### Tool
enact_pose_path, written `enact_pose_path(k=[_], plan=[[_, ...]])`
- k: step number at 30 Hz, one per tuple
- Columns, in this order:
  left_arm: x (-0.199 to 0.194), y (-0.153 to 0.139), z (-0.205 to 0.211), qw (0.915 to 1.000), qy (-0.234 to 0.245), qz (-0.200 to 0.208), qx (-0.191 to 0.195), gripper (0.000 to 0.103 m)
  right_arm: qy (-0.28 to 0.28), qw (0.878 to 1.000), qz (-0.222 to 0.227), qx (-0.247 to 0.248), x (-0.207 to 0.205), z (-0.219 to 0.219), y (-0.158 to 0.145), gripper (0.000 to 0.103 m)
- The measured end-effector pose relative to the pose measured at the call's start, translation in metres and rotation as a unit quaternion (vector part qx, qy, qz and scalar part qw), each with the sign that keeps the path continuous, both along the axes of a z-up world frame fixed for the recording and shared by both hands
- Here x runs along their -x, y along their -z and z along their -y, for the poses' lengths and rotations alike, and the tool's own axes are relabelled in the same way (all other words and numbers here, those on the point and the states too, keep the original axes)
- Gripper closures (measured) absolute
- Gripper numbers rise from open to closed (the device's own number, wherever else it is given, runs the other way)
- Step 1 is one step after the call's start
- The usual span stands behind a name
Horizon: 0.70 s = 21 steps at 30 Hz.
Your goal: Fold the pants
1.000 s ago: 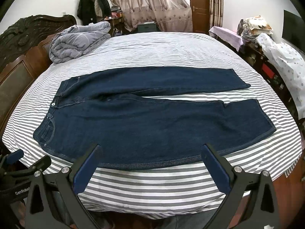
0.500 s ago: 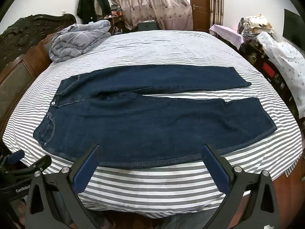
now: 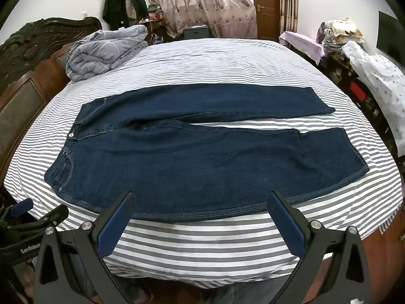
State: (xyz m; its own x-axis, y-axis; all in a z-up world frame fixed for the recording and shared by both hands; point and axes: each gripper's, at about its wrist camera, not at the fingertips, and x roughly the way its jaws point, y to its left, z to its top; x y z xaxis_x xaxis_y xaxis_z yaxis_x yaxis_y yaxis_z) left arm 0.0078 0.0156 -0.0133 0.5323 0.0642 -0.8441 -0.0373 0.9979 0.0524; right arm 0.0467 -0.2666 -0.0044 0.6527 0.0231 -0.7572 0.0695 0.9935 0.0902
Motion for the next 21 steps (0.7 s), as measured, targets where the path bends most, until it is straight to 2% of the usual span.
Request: enact_pose_path(k=[21], plan=[[-0.0001,0.0033,0.0001,1.0000,-0.001,-0.001,0.001,0.001,0.003,1.000,0.000,-0.004,0.0008,0.0003,0.0008,0.001]])
